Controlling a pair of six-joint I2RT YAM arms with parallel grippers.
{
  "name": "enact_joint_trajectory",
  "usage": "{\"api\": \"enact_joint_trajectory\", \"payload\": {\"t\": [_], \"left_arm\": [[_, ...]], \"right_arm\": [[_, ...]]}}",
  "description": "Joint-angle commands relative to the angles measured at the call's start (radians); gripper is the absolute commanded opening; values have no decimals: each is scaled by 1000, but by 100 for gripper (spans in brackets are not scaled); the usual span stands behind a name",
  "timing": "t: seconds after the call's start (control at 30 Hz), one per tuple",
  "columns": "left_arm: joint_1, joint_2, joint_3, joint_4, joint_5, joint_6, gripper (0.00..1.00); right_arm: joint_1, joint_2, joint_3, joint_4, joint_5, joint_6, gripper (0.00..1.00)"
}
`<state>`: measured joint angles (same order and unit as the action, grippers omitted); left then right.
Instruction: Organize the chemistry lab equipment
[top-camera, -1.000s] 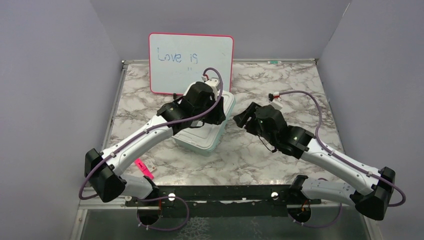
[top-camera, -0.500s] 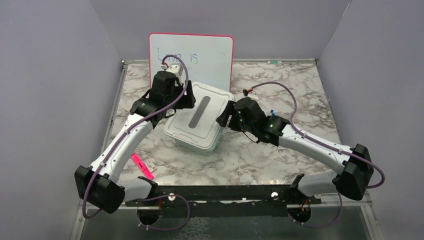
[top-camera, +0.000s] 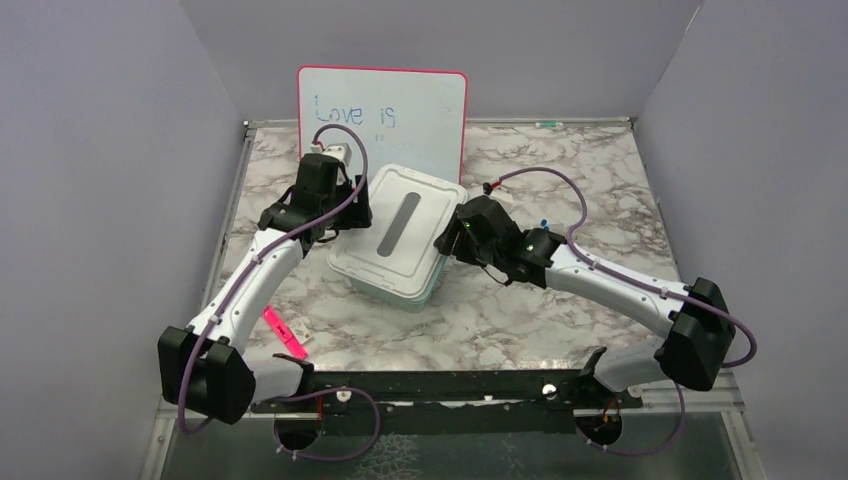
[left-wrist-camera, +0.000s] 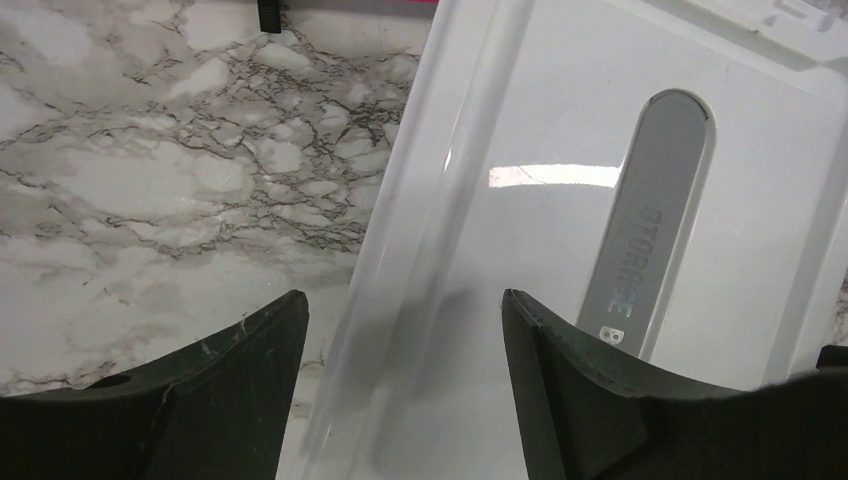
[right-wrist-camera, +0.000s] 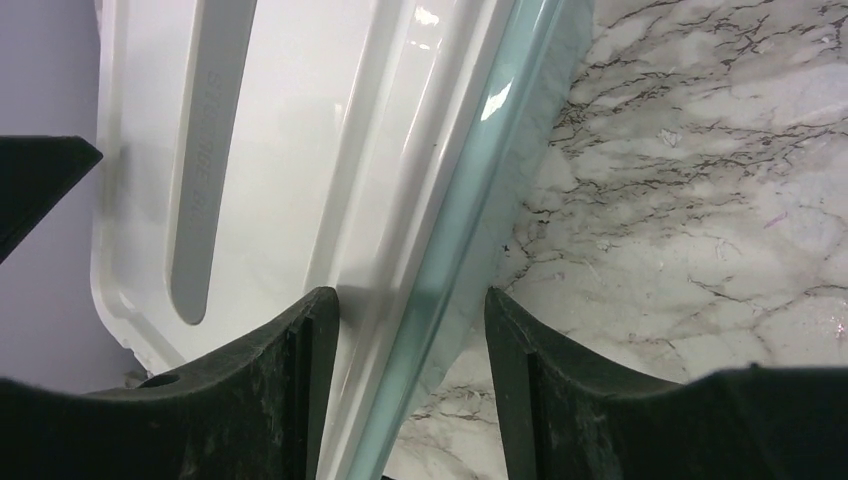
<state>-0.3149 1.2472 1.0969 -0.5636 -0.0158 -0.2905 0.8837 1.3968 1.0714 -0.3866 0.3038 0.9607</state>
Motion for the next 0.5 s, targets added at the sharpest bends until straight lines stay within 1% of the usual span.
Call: {"api": "enact_joint_trajectory", "payload": {"t": [0.0,0.13,0.33,0.43,0.47], "left_arm": [[7,21,-9,25,115,74,72],[6,31,-9,18,141,90,70],[7,29,2,16,224,114,69],[6,25,7,14,250,118,68],[6,24,8,14,258,121,68]], "right_arm": [[-2,4,21,-123,110,50,56],[-2,-21,-7,-118,127,46,53],[-2,-19,-4,-132,109,42,50],[-2,-22,-3,-121,85,31,49],[-2,-26,-3,-111,74,20,51]]}}
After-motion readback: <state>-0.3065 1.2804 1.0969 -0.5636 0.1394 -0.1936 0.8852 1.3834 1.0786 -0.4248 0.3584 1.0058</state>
